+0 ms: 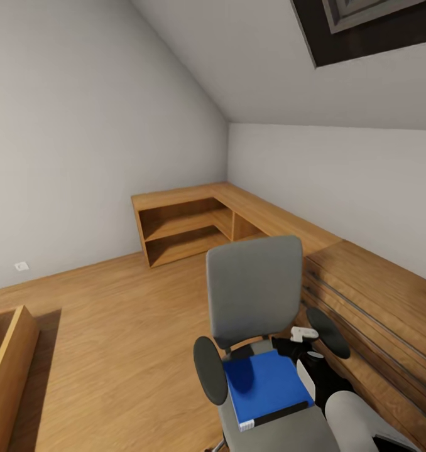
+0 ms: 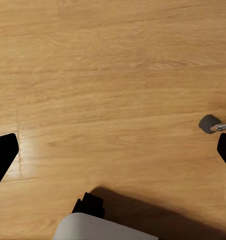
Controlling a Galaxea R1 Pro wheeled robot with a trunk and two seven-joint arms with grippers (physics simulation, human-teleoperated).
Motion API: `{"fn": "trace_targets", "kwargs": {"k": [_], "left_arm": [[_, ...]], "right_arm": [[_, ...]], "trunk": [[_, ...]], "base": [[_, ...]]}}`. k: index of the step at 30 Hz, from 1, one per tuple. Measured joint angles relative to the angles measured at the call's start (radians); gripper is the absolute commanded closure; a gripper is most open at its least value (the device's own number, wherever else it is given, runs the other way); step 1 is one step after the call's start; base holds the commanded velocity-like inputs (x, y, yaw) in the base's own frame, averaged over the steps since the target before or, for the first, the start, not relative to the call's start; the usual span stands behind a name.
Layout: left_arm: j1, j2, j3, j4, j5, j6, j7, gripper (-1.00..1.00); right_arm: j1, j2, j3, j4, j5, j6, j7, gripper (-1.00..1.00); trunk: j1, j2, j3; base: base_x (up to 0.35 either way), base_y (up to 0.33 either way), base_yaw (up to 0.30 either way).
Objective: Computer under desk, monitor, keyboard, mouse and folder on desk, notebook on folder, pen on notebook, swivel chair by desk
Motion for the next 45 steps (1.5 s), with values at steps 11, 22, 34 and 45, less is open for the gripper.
{"fn": "trace_targets", "kwargs": {"k": [11, 22, 34, 45], "left_arm": [[0.000, 0.000, 0.000, 0.001, 0.000, -0.001, 0.000, -1.00], [0.000, 0.000, 0.001, 0.001, 0.001, -0.001, 0.003, -1.00], [0.000, 0.000, 0.002, 0.001, 0.002, 0.000, 0.003, -1.00], [0.000, 0.000, 0.000, 0.001, 0.000, -0.001, -0.001, -1.00]], "right_arm": [[0.000, 0.003, -0.004, -0.045, -0.007, -0.008, 0.004, -1.00], [0.000, 0.006, -0.003, -0.053, -0.008, -0.008, 0.020, -1.00], [0.000, 0.016, 0.003, -0.054, -0.004, 0.008, 0.014, -1.00], [-0.074, 0.040, 0.007, -0.095, -0.005, 0.183, -0.027, -1.00]], "trunk": [[0.042, -0.077, -0.034], [0.084, -0.154, -0.069], [0.130, -0.238, -0.107], [0.134, -0.245, -0.110]], "base": [[0.000, 0.000, 0.000], [0.000, 0.000, 0.000], [0.000, 0.000, 0.000], [0.000, 0.000, 0.000]]}}
